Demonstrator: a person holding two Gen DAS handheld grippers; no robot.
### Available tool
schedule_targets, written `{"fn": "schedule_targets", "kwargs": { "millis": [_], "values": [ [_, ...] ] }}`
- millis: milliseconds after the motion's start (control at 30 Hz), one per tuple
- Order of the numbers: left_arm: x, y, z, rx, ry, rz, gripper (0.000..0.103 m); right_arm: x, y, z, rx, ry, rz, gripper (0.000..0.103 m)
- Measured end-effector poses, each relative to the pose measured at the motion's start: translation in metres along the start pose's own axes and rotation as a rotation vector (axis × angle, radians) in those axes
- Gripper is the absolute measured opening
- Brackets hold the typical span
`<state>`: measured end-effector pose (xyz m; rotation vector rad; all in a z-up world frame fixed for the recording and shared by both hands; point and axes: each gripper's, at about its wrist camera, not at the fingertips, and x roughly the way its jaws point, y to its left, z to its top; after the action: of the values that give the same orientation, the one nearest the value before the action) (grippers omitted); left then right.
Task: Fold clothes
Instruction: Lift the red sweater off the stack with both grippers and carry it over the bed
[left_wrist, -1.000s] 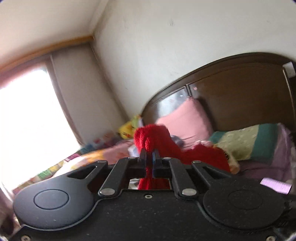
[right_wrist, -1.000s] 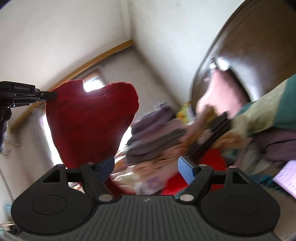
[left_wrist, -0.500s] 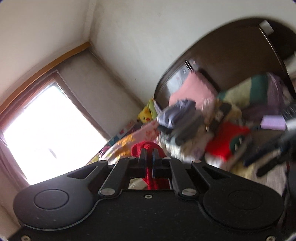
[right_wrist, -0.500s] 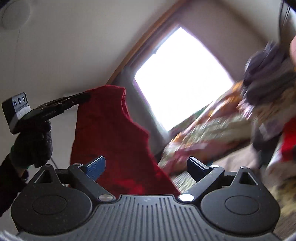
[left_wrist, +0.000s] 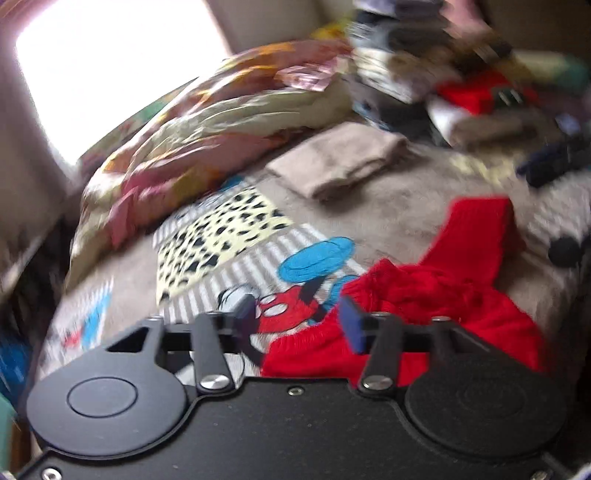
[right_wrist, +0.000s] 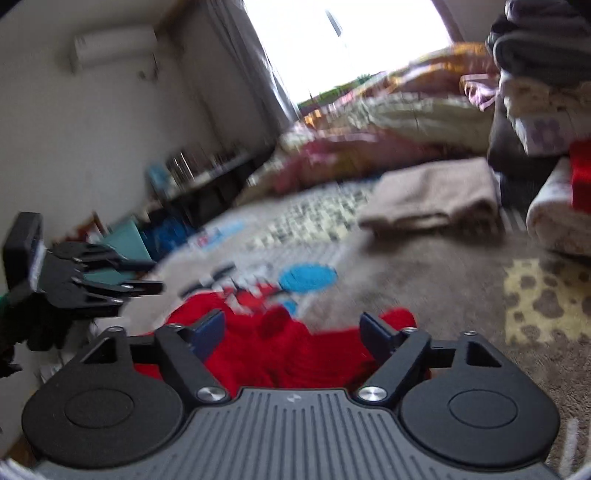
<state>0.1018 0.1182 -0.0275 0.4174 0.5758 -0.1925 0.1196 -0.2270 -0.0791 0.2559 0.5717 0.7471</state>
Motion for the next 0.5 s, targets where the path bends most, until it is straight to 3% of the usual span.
{"fn": "schedule_targets", "kwargs": {
  "millis": [167, 300, 500],
  "values": [
    [0.015, 0.047, -0.009, -0.197, 0.022, -0.051, 0.052, 0.047, 0.006, 0.012, -0.061, 0.121, -0.032, 0.075],
    [0.033, 0.078, -0.031, -0.317, 0.072, -0.169, 0.051, 0.1, 0.013, 0.033, -0.119, 0.198, 0.0, 0.073],
    [0.071, 0.104, -0.056, -0.44, 0.134, -0.326, 0.051, 0.172, 0.015, 0.054, -0.136, 0.338, 0.146, 0.074]
  ]
}}
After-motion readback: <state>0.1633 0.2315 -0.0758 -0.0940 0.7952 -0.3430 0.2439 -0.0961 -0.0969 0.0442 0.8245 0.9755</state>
